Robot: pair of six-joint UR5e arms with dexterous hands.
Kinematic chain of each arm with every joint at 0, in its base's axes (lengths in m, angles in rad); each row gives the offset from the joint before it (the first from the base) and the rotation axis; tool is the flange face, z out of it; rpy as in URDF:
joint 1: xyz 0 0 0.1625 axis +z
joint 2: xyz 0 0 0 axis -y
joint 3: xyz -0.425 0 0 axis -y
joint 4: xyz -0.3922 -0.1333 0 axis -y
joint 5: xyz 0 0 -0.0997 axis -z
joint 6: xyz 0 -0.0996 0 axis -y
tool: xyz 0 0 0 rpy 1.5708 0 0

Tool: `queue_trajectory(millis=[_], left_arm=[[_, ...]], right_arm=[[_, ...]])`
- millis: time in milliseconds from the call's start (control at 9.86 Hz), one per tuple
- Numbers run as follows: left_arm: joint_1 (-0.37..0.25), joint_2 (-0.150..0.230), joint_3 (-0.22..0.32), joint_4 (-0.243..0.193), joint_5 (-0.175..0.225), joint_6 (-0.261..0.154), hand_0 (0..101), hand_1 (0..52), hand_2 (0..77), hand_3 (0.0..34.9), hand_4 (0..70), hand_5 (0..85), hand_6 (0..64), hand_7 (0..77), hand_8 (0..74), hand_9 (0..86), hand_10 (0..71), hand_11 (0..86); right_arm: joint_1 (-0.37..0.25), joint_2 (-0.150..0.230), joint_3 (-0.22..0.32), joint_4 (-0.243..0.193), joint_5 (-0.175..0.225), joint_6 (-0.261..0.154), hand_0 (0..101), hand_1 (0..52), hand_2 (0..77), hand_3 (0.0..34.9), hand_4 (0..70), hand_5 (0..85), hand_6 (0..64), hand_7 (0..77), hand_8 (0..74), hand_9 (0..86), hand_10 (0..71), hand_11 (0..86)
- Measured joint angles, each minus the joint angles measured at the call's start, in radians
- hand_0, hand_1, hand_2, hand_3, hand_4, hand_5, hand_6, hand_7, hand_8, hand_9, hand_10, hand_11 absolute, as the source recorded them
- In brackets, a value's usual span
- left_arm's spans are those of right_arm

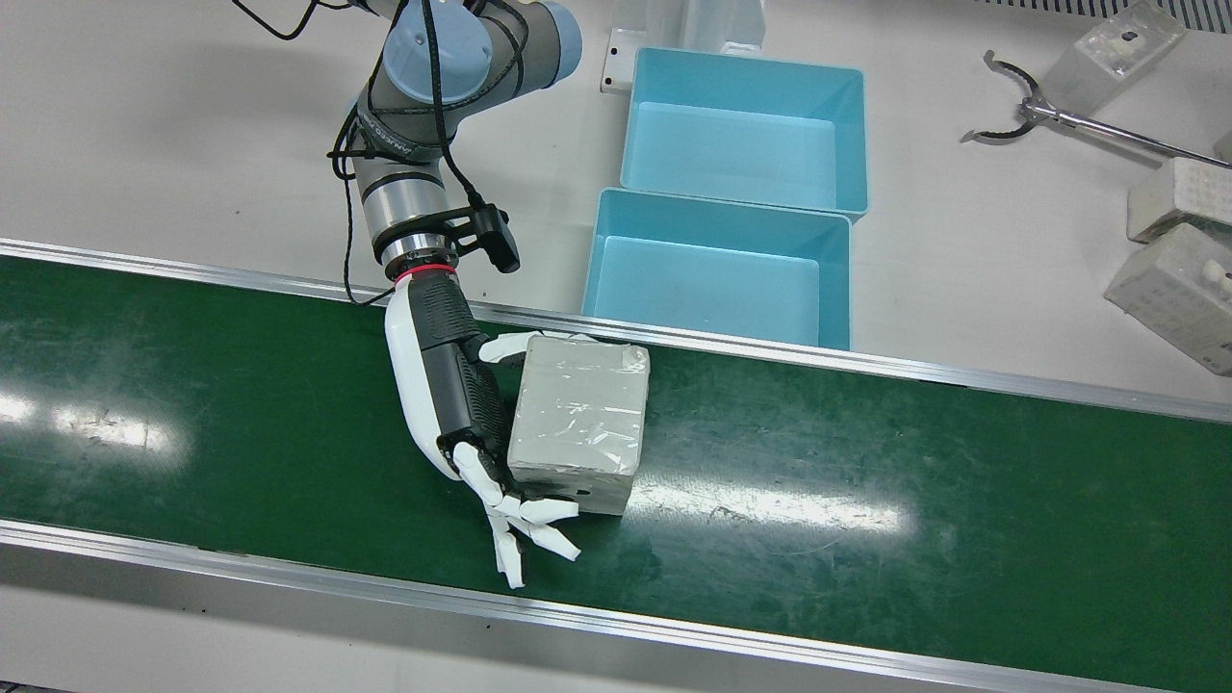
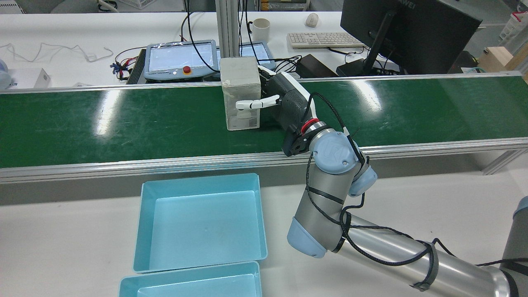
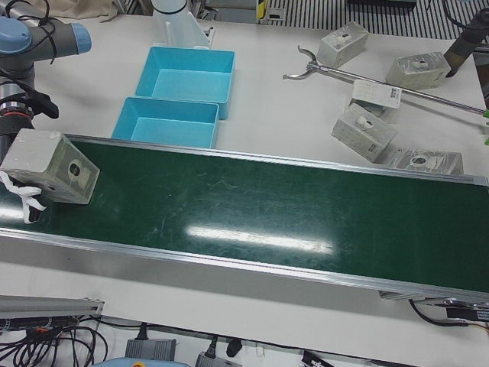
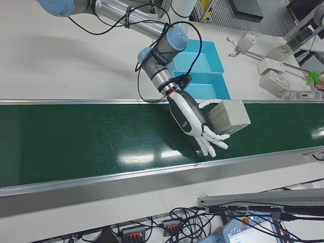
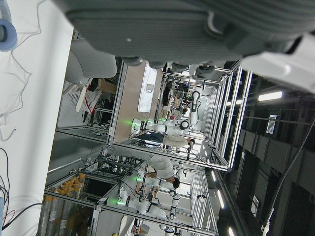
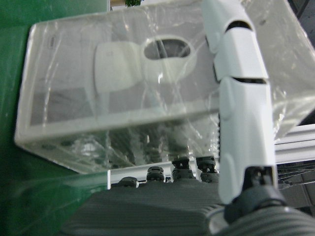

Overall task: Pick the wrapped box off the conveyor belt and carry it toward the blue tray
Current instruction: 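Close the right hand fingers around the wrapped white box, then lift the box off the belt and swing it toward the blue tray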

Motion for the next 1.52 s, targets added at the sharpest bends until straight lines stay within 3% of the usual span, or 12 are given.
queue_trajectory(millis=[101, 203, 304, 406, 507, 609, 710, 812, 1116, 1217, 1420, 1522], left_arm=[[0.000, 0.000, 0.000, 0.000, 0.000, 0.000, 0, 0.0, 0.5, 0.0, 0.0, 1.1, 0.0, 0.5, 0.5, 0.5, 0.5, 0.5], [0.000, 0.000, 0.000, 0.000, 0.000, 0.000, 0, 0.0, 0.5, 0.0, 0.0, 1.1, 0.5, 0.0, 0.5, 0.5, 0.5, 0.5], [0.000, 0.000, 0.000, 0.000, 0.000, 0.000, 0, 0.0, 0.5, 0.0, 0.0, 1.1, 0.5, 0.0, 0.5, 0.5, 0.5, 0.5], [0.000, 0.000, 0.000, 0.000, 0.000, 0.000, 0, 0.0, 0.5, 0.0, 0.0, 1.1, 0.5, 0.0, 0.5, 0.0, 0.5, 0.5], [0.000, 0.000, 0.000, 0.000, 0.000, 0.000, 0, 0.0, 0.5, 0.0, 0.0, 1.1, 0.5, 0.0, 0.5, 0.0, 0.5, 0.5], [0.000, 0.000, 0.000, 0.000, 0.000, 0.000, 0, 0.0, 0.5, 0.0, 0.0, 1.1, 0.5, 0.0, 0.5, 0.0, 0.5, 0.5], [0.000, 0.000, 0.000, 0.000, 0.000, 0.000, 0, 0.0, 0.5, 0.0, 0.0, 1.1, 0.5, 0.0, 0.5, 0.0, 0.5, 0.5], [0.000, 0.000, 0.000, 0.000, 0.000, 0.000, 0, 0.0, 0.5, 0.0, 0.0, 1.1, 0.5, 0.0, 0.5, 0.0, 0.5, 0.5], [0.000, 0.000, 0.000, 0.000, 0.000, 0.000, 0, 0.0, 0.5, 0.0, 0.0, 1.1, 0.5, 0.0, 0.5, 0.5, 0.5, 0.5], [0.000, 0.000, 0.000, 0.000, 0.000, 0.000, 0, 0.0, 0.5, 0.0, 0.0, 1.1, 0.5, 0.5, 0.5, 0.0, 0.5, 0.5], [0.000, 0.000, 0.000, 0.000, 0.000, 0.000, 0, 0.0, 0.5, 0.0, 0.0, 1.1, 0.5, 0.5, 0.5, 0.0, 0.5, 0.5], [0.000, 0.000, 0.000, 0.000, 0.000, 0.000, 0, 0.0, 0.5, 0.0, 0.0, 1.1, 0.0, 0.0, 0.5, 0.0, 0.5, 0.5]], right_arm=[[-0.002, -0.001, -0.002, -0.001, 0.003, 0.000, 51, 20.2, 26.2, 2.9, 13.1, 30.0, 13.1, 18.5, 8.7, 14.2, 0.0, 1.1], [-0.003, -0.001, -0.002, -0.003, 0.006, -0.003, 51, 20.2, 26.2, 2.9, 13.1, 30.0, 13.1, 18.5, 8.7, 14.2, 0.0, 1.1], [-0.002, -0.001, 0.000, -0.008, 0.014, -0.006, 53, 17.5, 29.5, 0.7, 13.6, 44.2, 19.6, 26.2, 16.9, 21.8, 7.6, 1.1], [0.000, 0.000, 0.009, -0.021, 0.022, -0.008, 53, 17.5, 29.5, 0.7, 13.6, 44.2, 19.6, 26.2, 16.9, 21.8, 7.6, 1.1], [0.003, 0.005, 0.035, -0.050, 0.028, -0.008, 57, 10.4, 33.3, 0.0, 21.8, 54.0, 32.2, 33.8, 37.1, 37.1, 28.4, 19.6], [0.006, 0.017, 0.073, -0.092, 0.029, -0.008, 57, 10.4, 33.3, 0.0, 24.0, 57.3, 34.9, 36.0, 40.4, 39.3, 35.5, 28.9], [0.005, 0.029, 0.114, -0.130, 0.025, -0.007, 57, 10.4, 33.3, 0.0, 24.0, 57.3, 34.9, 36.0, 40.4, 39.3, 35.5, 28.9], [-0.013, 0.030, 0.170, -0.167, 0.012, -0.006, 57, 10.4, 33.3, 1.1, 27.3, 60.0, 38.7, 39.3, 45.3, 41.5, 40.9, 33.3], [-0.130, 0.002, 0.339, -0.273, -0.022, -0.004, 57, 10.4, 33.3, 0.4, 28.9, 60.0, 40.4, 39.8, 46.4, 41.5, 41.5, 34.4], [-0.160, -0.015, 0.371, -0.287, -0.037, -0.004, 57, 10.4, 33.3, 0.4, 28.9, 60.0, 40.4, 39.8, 46.4, 41.5, 41.5, 34.4], [-0.196, -0.048, 0.396, -0.298, -0.108, -0.001, 57, 10.4, 33.3, 0.4, 28.9, 60.5, 40.4, 39.8, 47.5, 41.5, 42.0, 34.4], [-0.202, -0.063, 0.404, -0.298, -0.136, 0.001, 58, 1.6, 36.0, 0.3, 29.5, 60.5, 40.9, 40.4, 45.3, 43.6, 38.2, 37.1]])
